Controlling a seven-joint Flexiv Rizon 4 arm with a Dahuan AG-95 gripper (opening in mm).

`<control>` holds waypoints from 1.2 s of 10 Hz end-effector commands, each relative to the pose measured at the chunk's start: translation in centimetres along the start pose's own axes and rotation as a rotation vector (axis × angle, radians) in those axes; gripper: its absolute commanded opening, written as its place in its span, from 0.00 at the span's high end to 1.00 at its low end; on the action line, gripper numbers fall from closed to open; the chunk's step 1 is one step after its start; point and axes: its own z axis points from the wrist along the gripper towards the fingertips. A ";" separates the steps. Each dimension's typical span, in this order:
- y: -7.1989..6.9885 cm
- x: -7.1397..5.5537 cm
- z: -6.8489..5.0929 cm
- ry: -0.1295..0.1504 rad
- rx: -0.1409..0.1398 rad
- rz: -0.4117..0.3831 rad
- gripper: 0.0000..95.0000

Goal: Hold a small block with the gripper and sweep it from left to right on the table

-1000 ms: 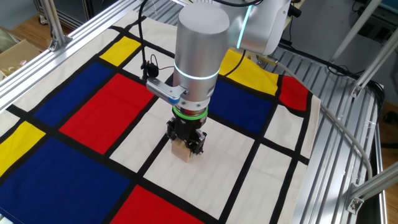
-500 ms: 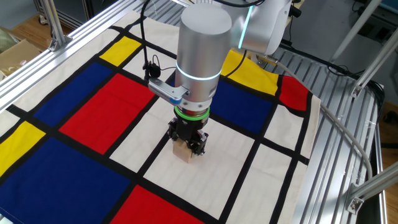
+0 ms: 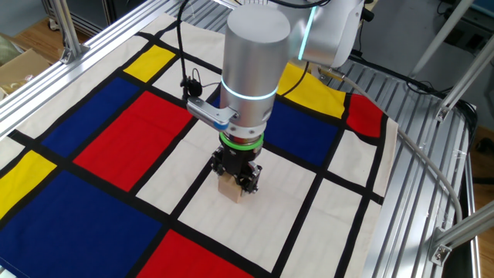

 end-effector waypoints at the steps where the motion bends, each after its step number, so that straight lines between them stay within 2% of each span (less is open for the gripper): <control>1: 0.2 0.4 -0.2 0.004 -0.015 0.002 1.00; 8: 0.9 0.8 -0.3 0.006 -0.004 0.013 1.00; 12: 0.9 0.8 -0.3 0.003 -0.009 0.015 1.00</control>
